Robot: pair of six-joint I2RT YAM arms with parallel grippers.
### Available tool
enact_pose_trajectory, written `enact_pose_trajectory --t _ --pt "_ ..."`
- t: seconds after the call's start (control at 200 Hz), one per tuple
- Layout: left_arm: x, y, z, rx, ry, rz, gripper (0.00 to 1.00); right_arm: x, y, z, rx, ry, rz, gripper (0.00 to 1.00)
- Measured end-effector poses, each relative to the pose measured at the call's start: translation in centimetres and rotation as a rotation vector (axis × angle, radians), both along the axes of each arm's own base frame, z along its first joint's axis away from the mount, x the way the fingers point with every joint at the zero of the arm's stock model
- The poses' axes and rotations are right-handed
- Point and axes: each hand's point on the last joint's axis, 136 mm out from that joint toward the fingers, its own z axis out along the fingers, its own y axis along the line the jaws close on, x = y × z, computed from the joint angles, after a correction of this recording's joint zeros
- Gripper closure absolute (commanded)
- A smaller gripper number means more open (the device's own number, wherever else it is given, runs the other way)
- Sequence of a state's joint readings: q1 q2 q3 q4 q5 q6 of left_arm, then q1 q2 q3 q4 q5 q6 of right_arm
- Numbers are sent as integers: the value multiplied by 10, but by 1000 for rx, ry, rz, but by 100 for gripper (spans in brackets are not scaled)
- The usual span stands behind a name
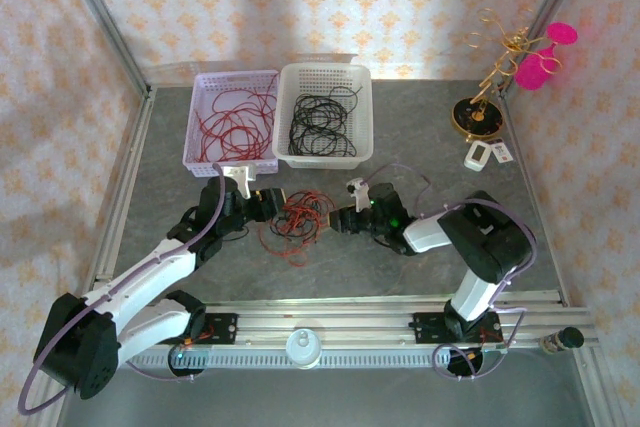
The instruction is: Untangle the cables
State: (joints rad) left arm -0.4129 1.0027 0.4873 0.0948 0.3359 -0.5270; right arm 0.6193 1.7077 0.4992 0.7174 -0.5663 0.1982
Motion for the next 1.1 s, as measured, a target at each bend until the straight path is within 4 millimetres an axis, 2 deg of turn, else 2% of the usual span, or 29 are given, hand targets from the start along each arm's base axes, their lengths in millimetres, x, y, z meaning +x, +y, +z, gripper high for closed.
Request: enact_pose_trajectory --t 0.135,0.44,0.521,0.656,0.901,1.006,1.096 --pt "0 0 0 0 0 0 43 0 4 -1 23 -2 17 62" --pt "2 0 3 -1 -6 1 43 -6 12 7 69 -9 68 94" --pt "2 -1 2 1 -3 0 43 -7 11 10 72 -16 69 100" --pt "1 -4 2 9 -4 -16 43 -10 6 27 75 -59 63 100" --pt "5 -24 3 46 -13 -120 42 -7 -6 77 68 -202 29 100" --pt "8 -35 -4 81 -3 -184 41 -7 -12 87 45 -239 16 100" --pt "9 -45 -6 108 -14 -249 36 -8 -17 91 15 -251 9 100"
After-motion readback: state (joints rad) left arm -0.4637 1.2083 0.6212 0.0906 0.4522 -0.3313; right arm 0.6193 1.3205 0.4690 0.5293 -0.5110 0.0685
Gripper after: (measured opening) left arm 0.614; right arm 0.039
